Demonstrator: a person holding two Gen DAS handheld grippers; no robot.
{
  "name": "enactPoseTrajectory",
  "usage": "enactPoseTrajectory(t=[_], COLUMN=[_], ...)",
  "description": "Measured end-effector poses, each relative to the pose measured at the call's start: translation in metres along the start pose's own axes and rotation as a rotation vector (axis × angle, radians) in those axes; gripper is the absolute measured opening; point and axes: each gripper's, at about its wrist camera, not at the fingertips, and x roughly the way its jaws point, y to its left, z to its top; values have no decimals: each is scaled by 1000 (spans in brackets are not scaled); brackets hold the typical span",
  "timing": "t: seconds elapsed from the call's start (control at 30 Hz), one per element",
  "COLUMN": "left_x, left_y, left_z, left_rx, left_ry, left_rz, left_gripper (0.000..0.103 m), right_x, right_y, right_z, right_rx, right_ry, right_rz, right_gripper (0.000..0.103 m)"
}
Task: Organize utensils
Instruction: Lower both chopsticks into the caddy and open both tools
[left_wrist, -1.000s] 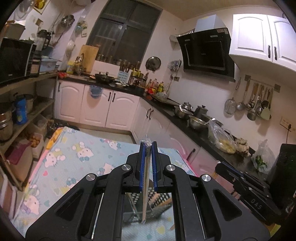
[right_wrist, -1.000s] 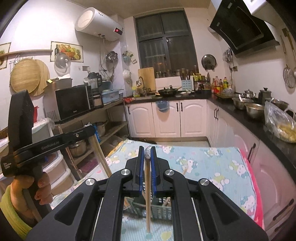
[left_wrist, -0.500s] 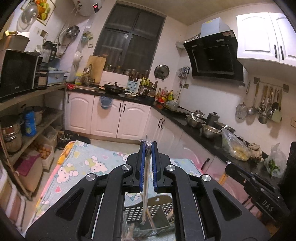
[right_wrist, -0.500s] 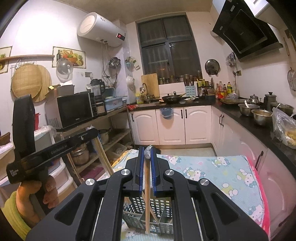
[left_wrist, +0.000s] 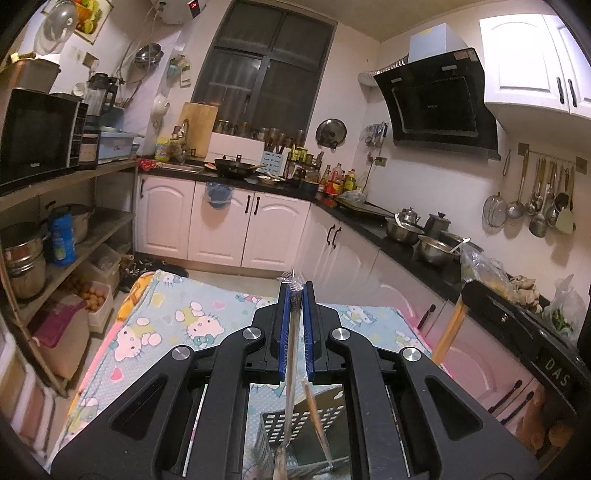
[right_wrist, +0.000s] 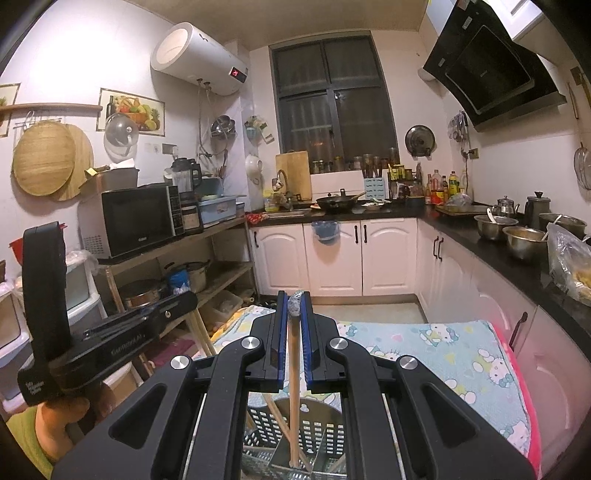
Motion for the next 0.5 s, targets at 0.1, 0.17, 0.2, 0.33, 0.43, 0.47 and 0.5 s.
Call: enactPoseTrajectory(t=[0.1, 0.17, 0.2, 0.33, 0.43, 0.47, 0.5], left_x=[6, 11, 13, 20, 24, 24, 25], left_y=[1, 0, 0, 1, 3, 3, 3], left_z=[-6, -10, -11, -19, -25, -26, -28], left_rx=[8, 14, 16, 22, 23, 23, 22], left_ry=[6, 13, 17, 26, 36, 38, 41], left_rz=[1, 3, 3, 1, 1, 2, 2], left_gripper=[2, 2, 2, 2, 2, 2, 2], right_x=[7, 11, 14, 20, 24, 26, 28], right_y=[0, 0, 0, -2, -4, -4, -5], right_z=[-4, -7, -9, -16, -22, -24, -26], right_rx=[-5, 1, 5, 11, 15, 17, 19], right_ry=[-4, -1, 2, 4, 6, 8, 10], right_rz=[-12, -14, -13, -11, -10, -10, -7], right_gripper=[7, 7, 7, 7, 7, 7, 7])
